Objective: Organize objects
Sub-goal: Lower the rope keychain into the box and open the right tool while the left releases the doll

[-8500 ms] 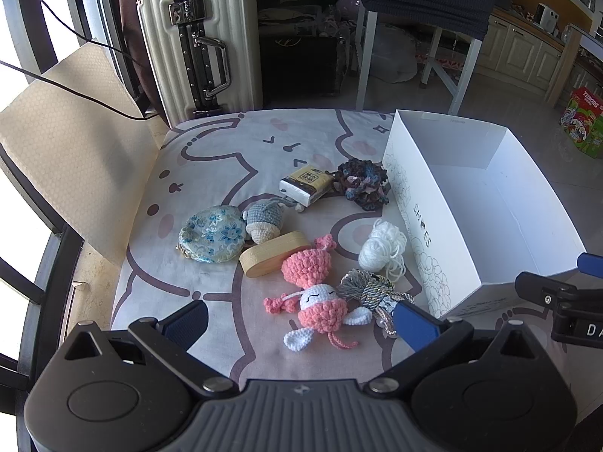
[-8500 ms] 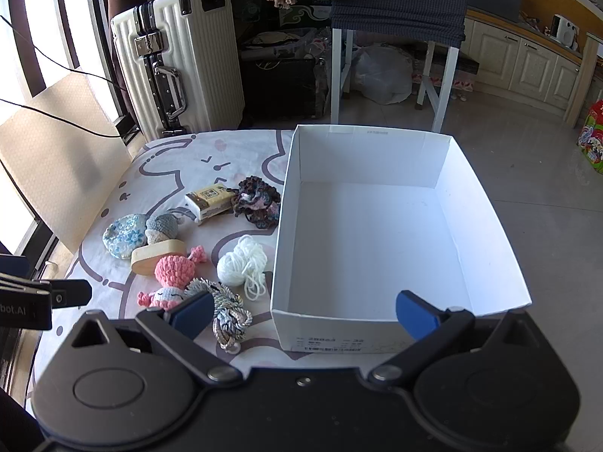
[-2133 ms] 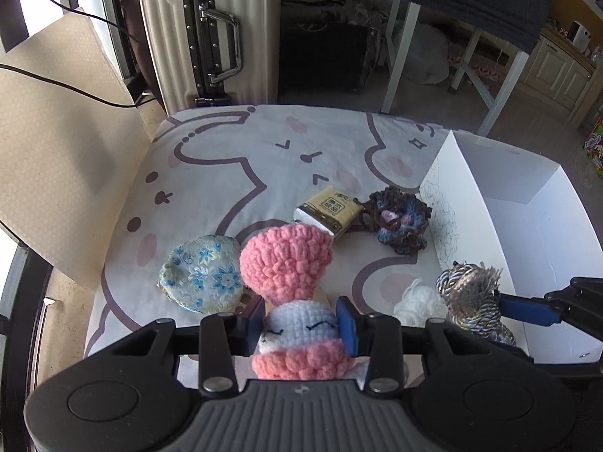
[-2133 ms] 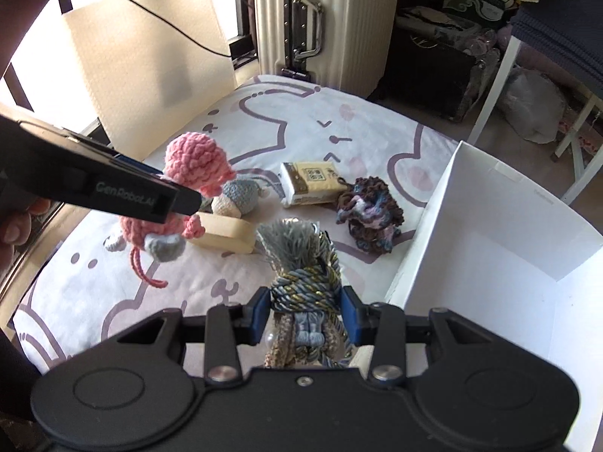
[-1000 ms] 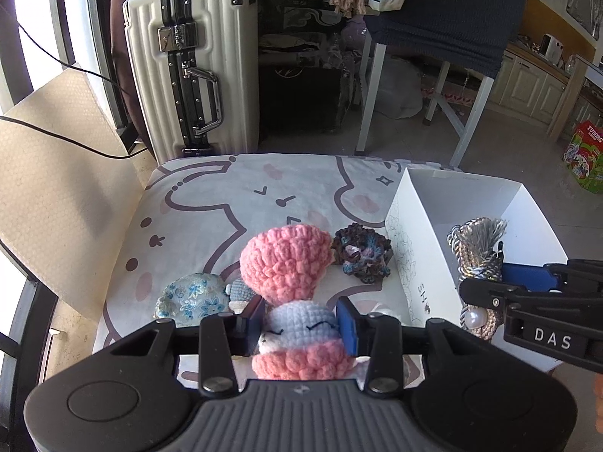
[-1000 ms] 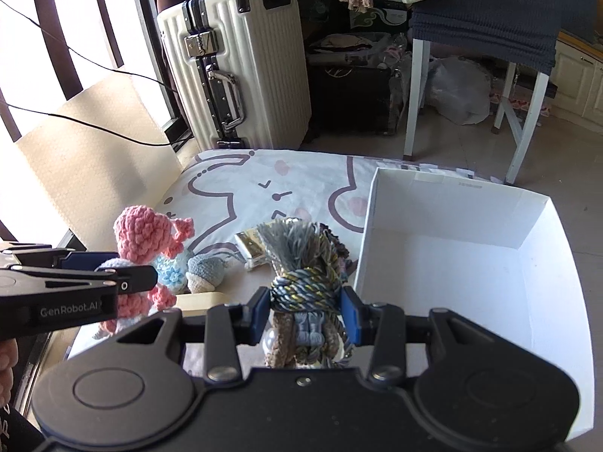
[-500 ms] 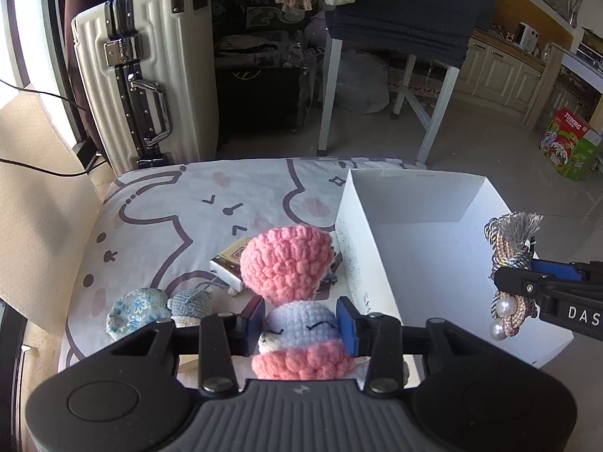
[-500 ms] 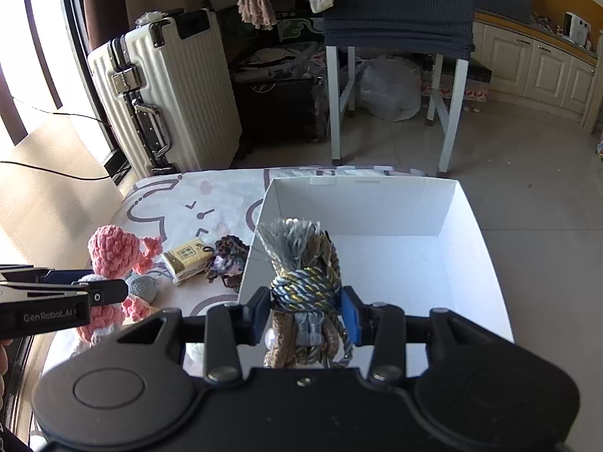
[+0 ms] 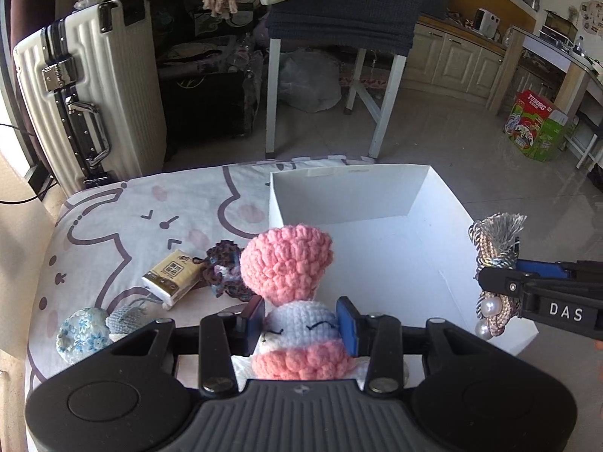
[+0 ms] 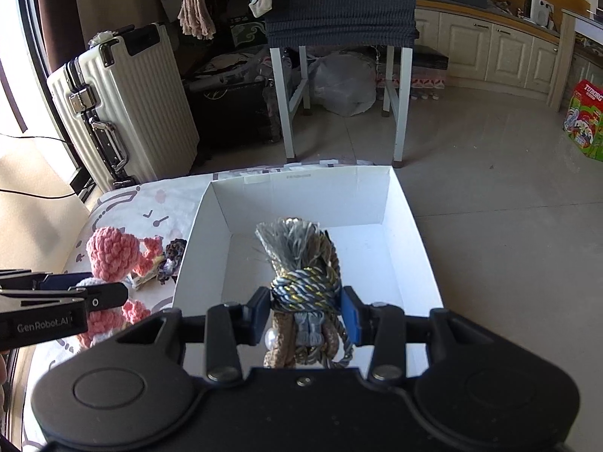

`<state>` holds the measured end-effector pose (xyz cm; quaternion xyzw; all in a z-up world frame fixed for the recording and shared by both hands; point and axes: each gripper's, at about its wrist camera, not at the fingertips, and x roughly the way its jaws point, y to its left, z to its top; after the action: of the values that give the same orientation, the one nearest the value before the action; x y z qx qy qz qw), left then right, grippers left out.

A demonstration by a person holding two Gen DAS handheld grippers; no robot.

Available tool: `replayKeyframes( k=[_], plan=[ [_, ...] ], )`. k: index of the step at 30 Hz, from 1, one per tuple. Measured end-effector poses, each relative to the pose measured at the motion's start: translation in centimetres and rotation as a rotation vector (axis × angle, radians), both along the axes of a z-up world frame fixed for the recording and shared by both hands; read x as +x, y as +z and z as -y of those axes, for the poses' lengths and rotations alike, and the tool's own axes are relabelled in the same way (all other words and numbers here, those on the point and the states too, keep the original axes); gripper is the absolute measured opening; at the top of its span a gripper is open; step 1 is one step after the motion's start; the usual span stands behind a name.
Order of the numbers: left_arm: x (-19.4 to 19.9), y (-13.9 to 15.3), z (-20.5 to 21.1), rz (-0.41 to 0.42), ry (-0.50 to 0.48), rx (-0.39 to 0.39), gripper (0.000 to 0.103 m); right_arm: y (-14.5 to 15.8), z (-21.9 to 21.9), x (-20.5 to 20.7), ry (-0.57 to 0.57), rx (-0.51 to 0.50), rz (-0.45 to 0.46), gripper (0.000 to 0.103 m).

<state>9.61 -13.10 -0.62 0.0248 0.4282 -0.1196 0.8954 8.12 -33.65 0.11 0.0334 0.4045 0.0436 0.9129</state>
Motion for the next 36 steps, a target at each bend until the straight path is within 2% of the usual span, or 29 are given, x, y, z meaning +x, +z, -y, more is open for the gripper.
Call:
replayKeyframes(
  k=[7, 11, 22, 36],
  plan=[
    [1.0, -0.8, 3.3, -0.063, -0.084, -0.043, 0.043, -0.8, 1.0, 0.8, -0.012, -0.011, -0.050, 0.042],
    [1.5, -1.4, 4.8, -0.084, -0.107, -0.043, 0.043, -1.0, 1.2, 1.4, -0.006, -0.016, -0.075, 0.042],
    [3.2, -4.3, 6.5, -0.173, -0.122, -0.006, 0.043, -3.5, 2.3, 3.2, -0.015, -0.070, -0.192, 0.042],
    [4.1, -5.1, 7.2, -0.200, -0.141, -0.006, 0.042, -5.1, 2.9, 4.3, -0.011, -0.109, -0.252, 0.042]
  ],
)
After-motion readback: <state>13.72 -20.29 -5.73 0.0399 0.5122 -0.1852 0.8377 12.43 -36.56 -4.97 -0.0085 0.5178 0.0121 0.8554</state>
